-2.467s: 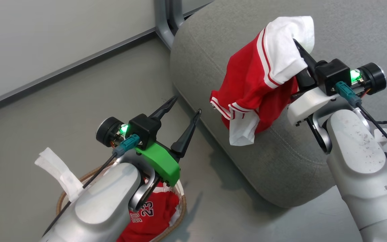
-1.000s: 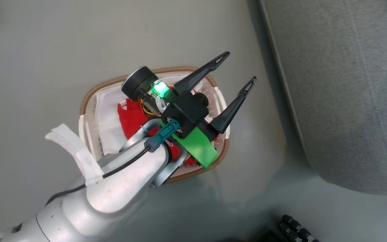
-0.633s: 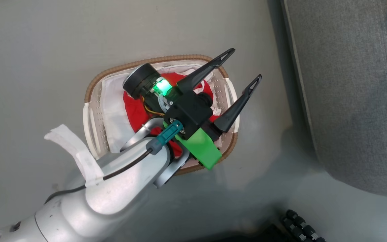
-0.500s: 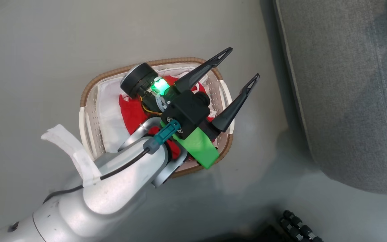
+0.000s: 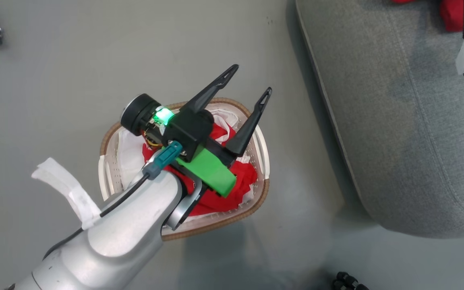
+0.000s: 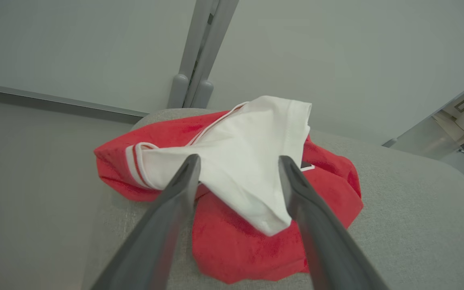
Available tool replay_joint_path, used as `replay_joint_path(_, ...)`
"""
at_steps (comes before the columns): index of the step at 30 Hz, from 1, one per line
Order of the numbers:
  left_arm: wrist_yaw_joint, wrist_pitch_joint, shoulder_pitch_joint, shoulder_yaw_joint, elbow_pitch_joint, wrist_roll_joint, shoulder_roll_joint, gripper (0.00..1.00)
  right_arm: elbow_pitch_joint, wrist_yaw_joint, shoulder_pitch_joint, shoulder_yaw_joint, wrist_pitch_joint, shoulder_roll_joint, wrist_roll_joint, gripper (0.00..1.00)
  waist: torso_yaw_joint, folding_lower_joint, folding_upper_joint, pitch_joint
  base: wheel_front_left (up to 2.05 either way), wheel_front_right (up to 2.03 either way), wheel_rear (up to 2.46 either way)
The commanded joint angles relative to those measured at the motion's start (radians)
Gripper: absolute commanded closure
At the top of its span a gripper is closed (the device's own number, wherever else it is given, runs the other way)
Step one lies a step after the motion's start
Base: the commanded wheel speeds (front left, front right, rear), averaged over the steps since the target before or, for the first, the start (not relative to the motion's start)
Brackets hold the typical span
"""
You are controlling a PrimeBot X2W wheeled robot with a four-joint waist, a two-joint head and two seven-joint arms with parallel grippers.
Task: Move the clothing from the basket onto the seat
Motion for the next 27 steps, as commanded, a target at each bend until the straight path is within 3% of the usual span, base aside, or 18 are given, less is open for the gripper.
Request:
replay_joint_path(1, 0.006, -0.013, 0.023, 0.01, 0.013, -0.008, 0.005, 0.0, -0.018, -0.001, 0.021, 0.006, -0.005, 0.004, 0.011, 0.0, 0.001, -0.0001, 0.0, -0.078, 0.0, 0.0, 0.0)
replay_joint_path(11, 0.046, -0.067, 0.197, 0.132, 0.069, -0.077, 0.016, 0.0, -0.136, -0.001, 0.138, 0.011, -0.004, 0.08, 0.068, 0.0, 0.068, -0.0001, 0.0, -0.262, 0.0, 0.0, 0.0)
replay_joint_path(17, 0.067, -0.065, 0.348, 0.299, 0.033, -0.064, 0.034, 0.0, -0.219, -0.001, 0.255, 0.01, -0.004, 0.157, 0.065, 0.0, 0.104, -0.0001, 0.0, -0.335, 0.0, 0.0, 0.0)
replay_joint_path(27, 0.042, -0.066, 0.594, 0.549, 0.021, -0.001, -0.036, 0.0, -0.356, -0.001, 0.526, -0.06, -0.004, 0.259, 0.055, 0.0, 0.168, -0.0001, 0.0, -0.428, 0.0, 0.0, 0.0)
